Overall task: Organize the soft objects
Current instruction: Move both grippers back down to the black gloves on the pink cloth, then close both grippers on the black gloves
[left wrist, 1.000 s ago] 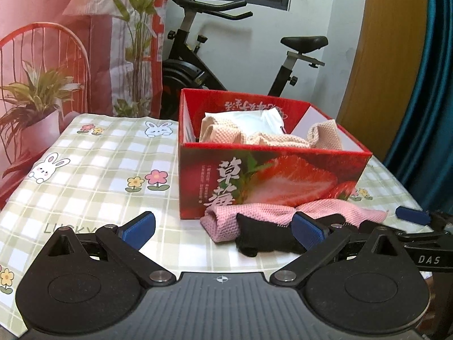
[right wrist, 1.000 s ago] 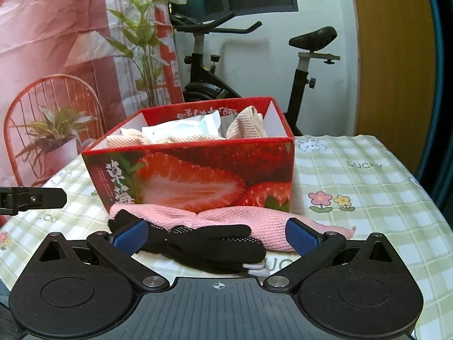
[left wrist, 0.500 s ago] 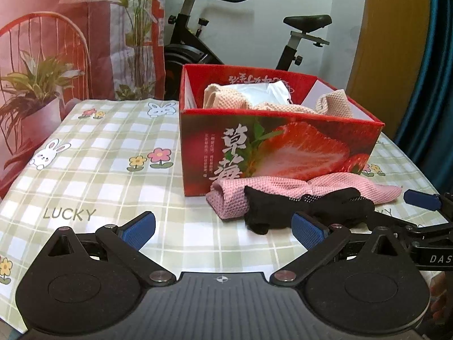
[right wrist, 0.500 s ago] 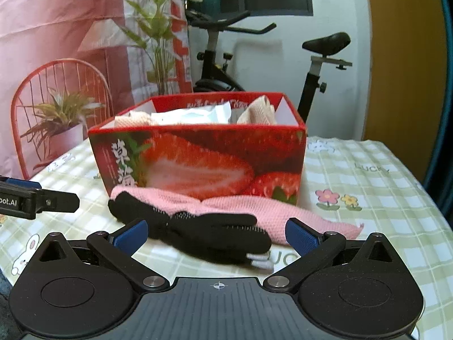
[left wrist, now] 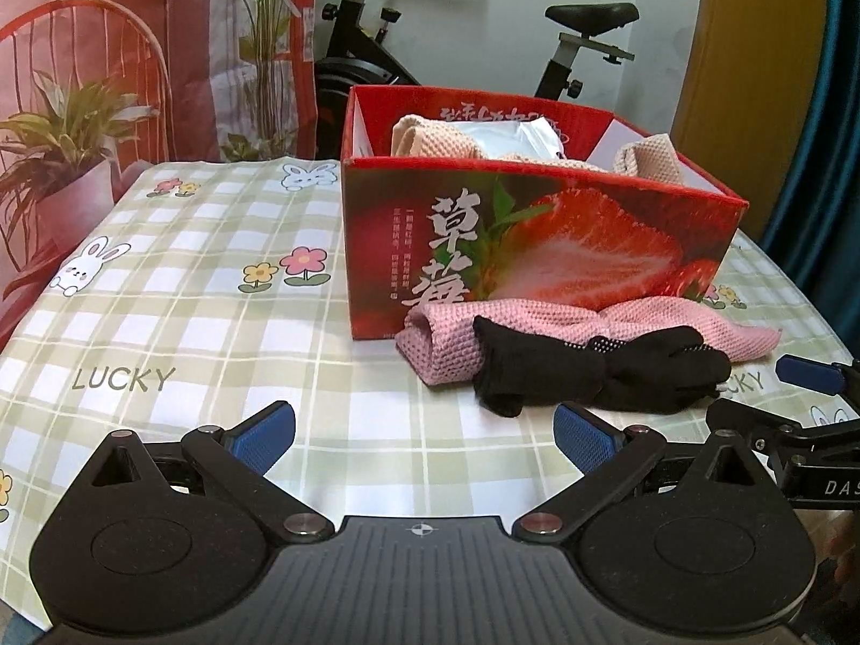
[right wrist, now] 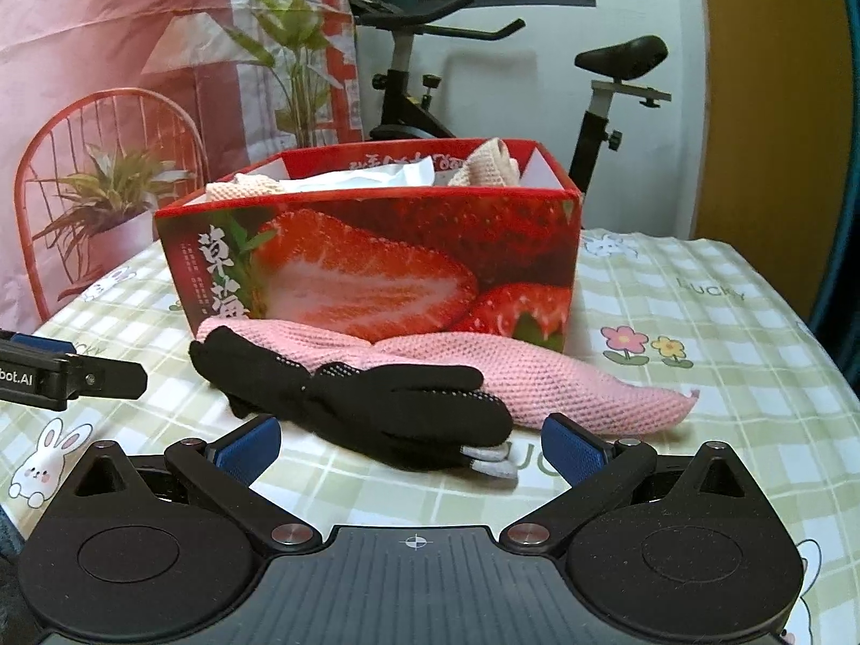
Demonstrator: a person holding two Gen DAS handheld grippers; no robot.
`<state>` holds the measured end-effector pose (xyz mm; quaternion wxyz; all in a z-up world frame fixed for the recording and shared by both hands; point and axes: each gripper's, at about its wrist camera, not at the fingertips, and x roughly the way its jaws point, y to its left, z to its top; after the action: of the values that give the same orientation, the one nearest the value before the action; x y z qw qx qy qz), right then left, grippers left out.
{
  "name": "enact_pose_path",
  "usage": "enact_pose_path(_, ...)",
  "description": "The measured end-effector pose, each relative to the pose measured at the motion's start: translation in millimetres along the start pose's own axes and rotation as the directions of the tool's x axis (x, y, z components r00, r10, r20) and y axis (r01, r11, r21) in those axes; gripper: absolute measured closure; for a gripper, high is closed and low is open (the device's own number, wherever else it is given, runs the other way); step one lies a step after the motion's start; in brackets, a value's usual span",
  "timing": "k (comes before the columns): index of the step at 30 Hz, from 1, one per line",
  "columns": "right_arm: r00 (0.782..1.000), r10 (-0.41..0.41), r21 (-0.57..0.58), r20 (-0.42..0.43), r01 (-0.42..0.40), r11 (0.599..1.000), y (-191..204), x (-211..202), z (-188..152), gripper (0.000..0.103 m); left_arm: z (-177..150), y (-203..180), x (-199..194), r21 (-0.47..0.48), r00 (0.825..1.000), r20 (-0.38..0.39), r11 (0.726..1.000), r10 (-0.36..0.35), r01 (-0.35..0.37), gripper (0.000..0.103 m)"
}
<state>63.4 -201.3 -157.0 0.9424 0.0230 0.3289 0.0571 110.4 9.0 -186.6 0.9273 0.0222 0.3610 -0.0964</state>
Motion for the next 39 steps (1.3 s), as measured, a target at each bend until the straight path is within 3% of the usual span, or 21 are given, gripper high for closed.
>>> enact_pose_path(6, 1.000, -0.031, 0.003, -0.003, 0.031, 1.000, -3.1, 4.4, -3.1, 0.000, -2.0, 1.3, 7.0, -0.001, 0.999, -0.033, 1.000, -0.005, 0.005, 0.000)
enact_pose_path(18, 1.000, 0.005, 0.043, -0.022, -0.004, 0.999, -13.1, 14.5, -6.9, 0.000, -1.9, 2.6, 16.6, -0.015, 0.998, -0.049, 0.999, -0.034, 0.033, 0.001)
enact_pose_path(21, 0.999, -0.016, 0.023, -0.051, 0.017, 1.000, -13.0, 21.3, -4.8, 0.000, 4.2, 1.6, 20.2, -0.021, 0.996, -0.042, 0.997, -0.076, 0.075, 0.010)
enact_pose_path(23, 0.999, 0.006, 0.039, -0.042, -0.005, 0.999, -16.1, 24.7, -1.2, 0.001, 11.1, -0.4, 24.9, -0.024, 0.994, -0.043, 0.994, -0.105, 0.104, 0.028)
enact_pose_path(28, 1.000, 0.012, 0.085, -0.025, -0.010, 0.996, -25.8, 35.9, 9.0, 0.023, 27.9, -14.9, 37.0, 0.017, 0.985, -0.022, 0.985, -0.171, 0.171, 0.050)
enact_pose_path(31, 1.000, 0.014, 0.128, -0.028, -0.010, 0.992, -31.5, 45.6, 12.1, 0.032, 32.1, -23.7, 49.5, 0.012, 0.977, -0.031, 0.978, -0.209, 0.210, 0.052)
enact_pose_path(34, 0.999, 0.024, 0.138, -0.031, -0.019, 0.990, -32.2, 53.7, 10.4, 0.034, 31.0, -30.4, 64.7, 0.022, 0.972, -0.060, 0.973, -0.227, 0.229, 0.052)
enact_pose_path(39, 0.997, 0.046, 0.109, -0.054, -0.040, 0.993, -27.1, 60.3, 0.9, 0.041, 15.9, -20.9, 80.2, -0.071, 0.954, -0.113, 0.960, -0.277, 0.271, 0.057)
